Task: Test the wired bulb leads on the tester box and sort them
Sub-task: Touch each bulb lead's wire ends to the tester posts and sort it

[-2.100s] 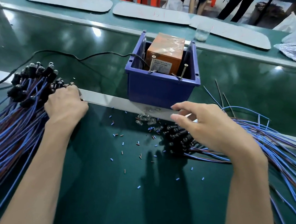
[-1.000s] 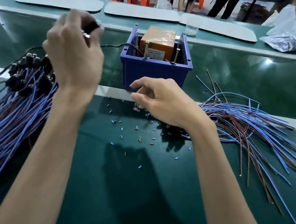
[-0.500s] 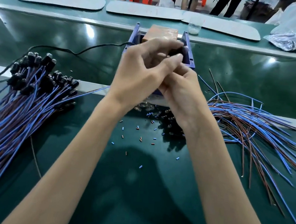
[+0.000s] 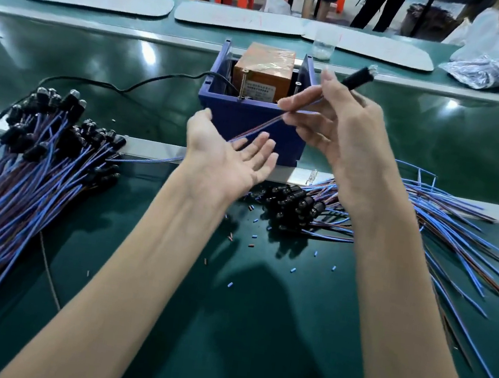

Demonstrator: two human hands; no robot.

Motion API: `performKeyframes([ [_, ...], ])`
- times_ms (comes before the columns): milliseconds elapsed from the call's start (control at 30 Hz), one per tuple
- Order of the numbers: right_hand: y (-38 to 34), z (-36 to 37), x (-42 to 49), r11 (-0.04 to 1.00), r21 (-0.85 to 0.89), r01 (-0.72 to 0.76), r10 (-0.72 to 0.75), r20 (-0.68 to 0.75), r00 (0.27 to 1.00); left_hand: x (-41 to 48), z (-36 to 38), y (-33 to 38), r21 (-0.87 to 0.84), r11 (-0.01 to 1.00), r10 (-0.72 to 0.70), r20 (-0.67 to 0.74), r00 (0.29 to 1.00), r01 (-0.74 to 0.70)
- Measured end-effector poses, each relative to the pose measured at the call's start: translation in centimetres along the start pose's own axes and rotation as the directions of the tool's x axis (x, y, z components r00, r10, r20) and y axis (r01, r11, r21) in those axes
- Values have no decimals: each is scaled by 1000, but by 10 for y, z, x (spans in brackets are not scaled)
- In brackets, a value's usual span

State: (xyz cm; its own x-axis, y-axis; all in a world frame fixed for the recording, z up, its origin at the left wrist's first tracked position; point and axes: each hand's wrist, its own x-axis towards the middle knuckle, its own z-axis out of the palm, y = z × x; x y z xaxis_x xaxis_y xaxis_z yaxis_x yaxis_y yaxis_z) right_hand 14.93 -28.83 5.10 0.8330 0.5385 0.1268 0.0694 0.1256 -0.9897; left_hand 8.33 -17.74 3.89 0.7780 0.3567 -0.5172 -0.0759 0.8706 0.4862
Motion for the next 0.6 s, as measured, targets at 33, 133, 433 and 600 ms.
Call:
performKeyframes([
  [33, -2, -4, 0, 999, -38, 4, -3, 16, 1000, 2, -1, 4, -80, 997, 19, -18, 1000, -20],
  [133, -5, -12, 0, 1000, -30, -7, 7, -8, 1000, 8, -7, 13, -242, 962, 99, -121, 988, -126],
  [433, -3, -23, 3, 978, 200, -59, 93, -165, 982, 26, -21, 30, -374, 856, 287, -230, 930, -357],
  [600, 4, -28, 7, 953, -282, -114, 40, -254, 966, 39, -38, 38, 158, 903, 417, -104, 903, -399],
])
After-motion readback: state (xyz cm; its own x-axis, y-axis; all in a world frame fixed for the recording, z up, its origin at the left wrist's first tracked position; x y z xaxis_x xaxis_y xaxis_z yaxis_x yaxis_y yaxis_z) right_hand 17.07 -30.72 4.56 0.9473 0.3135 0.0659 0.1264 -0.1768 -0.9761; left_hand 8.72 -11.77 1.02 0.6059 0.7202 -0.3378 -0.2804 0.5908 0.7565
